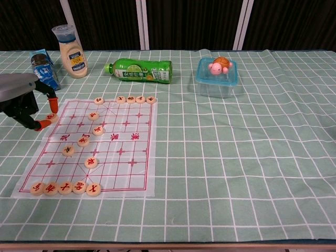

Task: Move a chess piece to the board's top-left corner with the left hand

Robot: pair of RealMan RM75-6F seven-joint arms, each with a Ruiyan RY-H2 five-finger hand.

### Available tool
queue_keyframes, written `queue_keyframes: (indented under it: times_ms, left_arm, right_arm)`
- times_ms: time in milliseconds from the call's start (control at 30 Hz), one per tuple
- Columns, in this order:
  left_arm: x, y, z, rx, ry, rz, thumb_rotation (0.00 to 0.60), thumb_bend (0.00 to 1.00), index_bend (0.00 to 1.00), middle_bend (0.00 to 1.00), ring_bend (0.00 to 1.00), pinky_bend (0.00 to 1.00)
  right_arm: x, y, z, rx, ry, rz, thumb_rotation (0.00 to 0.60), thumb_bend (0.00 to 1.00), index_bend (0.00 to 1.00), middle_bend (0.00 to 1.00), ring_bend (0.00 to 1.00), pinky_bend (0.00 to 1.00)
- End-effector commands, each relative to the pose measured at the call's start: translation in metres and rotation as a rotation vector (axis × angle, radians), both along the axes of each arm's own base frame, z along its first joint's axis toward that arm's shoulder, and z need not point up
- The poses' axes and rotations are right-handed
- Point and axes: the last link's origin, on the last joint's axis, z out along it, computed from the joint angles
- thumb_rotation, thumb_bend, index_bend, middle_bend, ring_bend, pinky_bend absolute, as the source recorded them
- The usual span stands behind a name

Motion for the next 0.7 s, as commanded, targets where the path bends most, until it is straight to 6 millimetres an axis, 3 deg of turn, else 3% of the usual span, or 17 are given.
queue_keyframes:
  times_ms: [33, 700]
  left_arm:
    - [0.001, 0.011, 0.002, 0.010, 0.011, 0.001, 0.600, 0.36, 0.51, 1.00, 0.98, 1.00]
    - [-0.005, 0.053, 0.005, 0.064, 0.038, 0.063, 0.600, 0.36, 0.51, 1.00, 0.98, 1.00]
  right_arm:
    - [0.000, 0.000, 0.000, 0.000, -0.005, -0.005, 0.600, 0.32, 0.00, 0.00, 0.00, 0.00]
    - [-0.003, -0.001, 0.001, 0.008, -0.042, -0.040, 0.600, 0.32, 0.00, 0.00, 0.00, 0.00]
